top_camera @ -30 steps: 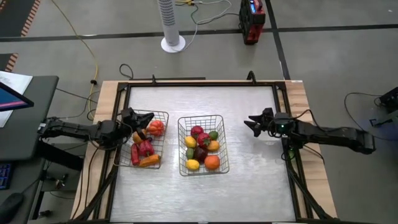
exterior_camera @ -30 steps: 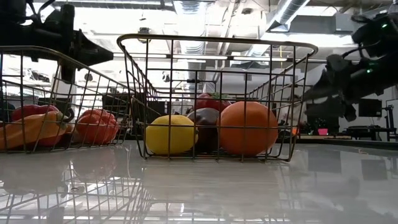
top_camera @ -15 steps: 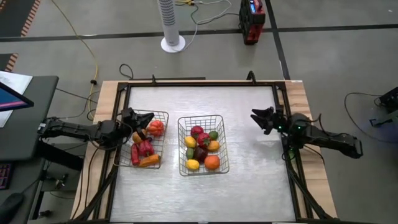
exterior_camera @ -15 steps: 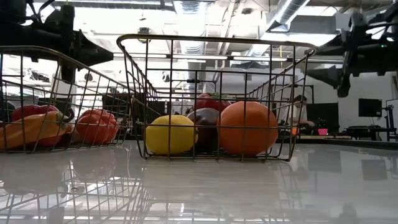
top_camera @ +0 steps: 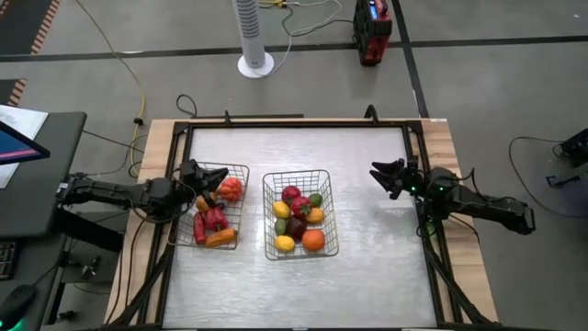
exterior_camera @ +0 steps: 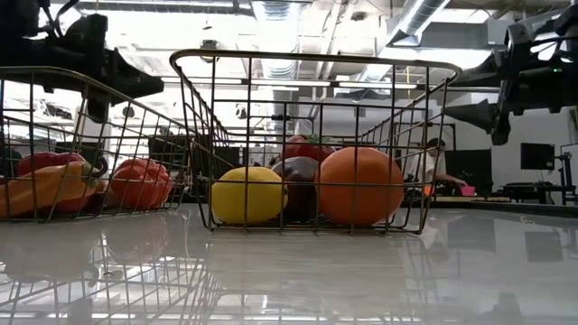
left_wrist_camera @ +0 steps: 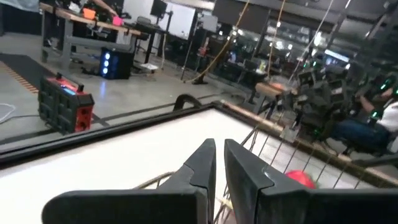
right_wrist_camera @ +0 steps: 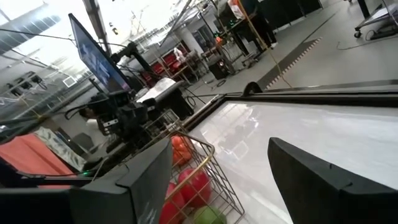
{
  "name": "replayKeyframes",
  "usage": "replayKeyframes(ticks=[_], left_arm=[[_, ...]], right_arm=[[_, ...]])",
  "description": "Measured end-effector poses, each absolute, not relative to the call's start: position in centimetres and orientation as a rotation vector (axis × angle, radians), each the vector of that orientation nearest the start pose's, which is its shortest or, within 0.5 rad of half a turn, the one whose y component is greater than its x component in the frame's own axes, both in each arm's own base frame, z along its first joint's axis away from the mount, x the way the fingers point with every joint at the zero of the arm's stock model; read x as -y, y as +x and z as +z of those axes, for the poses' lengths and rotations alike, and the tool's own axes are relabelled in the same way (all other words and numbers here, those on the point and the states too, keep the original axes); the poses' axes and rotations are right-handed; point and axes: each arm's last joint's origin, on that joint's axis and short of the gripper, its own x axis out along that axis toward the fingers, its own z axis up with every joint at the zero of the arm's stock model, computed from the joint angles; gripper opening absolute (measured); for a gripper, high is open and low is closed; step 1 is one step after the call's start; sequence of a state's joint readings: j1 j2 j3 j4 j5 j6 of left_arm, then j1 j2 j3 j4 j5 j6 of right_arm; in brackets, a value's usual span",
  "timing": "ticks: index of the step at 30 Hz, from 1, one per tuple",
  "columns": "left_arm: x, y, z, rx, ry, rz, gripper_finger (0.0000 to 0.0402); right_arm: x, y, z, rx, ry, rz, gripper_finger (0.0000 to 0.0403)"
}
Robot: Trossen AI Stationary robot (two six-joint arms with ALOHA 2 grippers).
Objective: Sort produce into baskets
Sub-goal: Return to Home Position
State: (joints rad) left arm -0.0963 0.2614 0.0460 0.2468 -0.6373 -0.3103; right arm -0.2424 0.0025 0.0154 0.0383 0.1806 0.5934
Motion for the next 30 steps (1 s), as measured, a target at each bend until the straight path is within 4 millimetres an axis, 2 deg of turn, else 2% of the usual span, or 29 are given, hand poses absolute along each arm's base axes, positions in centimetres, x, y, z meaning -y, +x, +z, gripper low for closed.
replayKeyframes(ticks=[12,30], left_arm=[[-0.7,10.7,15.5,-0.170,-0.198,0.572,0.0021],[-0.7,10.7,15.4,-0.183,-0.193,0.568,0.0020]], right_arm=[[2.8,9.2,17.2,0.172,0.583,-0.396,0.0291],[2.8,9.2,17.2,0.172,0.583,-0.396,0.0291]])
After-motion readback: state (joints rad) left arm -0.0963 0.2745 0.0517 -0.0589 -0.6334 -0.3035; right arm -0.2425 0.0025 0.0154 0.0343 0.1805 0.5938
